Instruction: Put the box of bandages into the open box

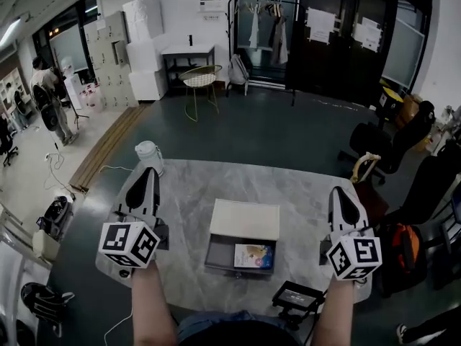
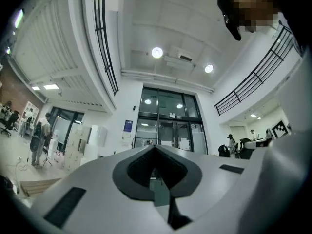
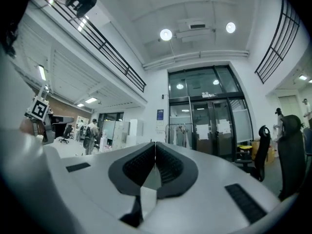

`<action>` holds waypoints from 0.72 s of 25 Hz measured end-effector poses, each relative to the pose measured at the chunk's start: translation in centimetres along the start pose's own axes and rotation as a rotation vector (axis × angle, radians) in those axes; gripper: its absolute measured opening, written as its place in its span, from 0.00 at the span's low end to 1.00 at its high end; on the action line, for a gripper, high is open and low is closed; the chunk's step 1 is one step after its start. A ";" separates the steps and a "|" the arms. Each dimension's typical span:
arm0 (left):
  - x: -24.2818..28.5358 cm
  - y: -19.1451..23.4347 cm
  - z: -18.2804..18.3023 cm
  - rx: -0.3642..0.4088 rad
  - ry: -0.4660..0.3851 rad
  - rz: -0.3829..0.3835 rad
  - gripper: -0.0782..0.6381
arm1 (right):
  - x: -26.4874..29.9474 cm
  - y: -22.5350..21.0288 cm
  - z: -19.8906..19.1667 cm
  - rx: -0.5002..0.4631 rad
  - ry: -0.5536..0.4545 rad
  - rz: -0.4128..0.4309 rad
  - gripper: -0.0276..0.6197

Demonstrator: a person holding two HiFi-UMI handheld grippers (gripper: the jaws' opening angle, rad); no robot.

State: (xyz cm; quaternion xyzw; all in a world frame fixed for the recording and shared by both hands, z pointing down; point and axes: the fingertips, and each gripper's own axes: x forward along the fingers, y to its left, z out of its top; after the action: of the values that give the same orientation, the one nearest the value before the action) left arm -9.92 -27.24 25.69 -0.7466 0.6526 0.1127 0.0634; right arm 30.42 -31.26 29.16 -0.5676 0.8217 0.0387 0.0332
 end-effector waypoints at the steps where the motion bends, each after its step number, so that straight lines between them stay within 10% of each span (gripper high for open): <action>1: -0.5 0.6 0.6 0.008 -0.024 0.013 0.13 | 0.1 0.7 0.4 -0.010 -0.031 0.026 0.08; 18: 0.1 0.2 1.6 0.011 -0.069 -0.003 0.13 | 0.6 1.5 1.2 -0.101 -0.051 0.025 0.08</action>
State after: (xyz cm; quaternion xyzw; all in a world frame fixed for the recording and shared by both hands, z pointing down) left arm -10.23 -26.96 24.19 -0.7427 0.6496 0.1349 0.0902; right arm 28.83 -31.17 27.92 -0.5569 0.8247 0.0950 0.0250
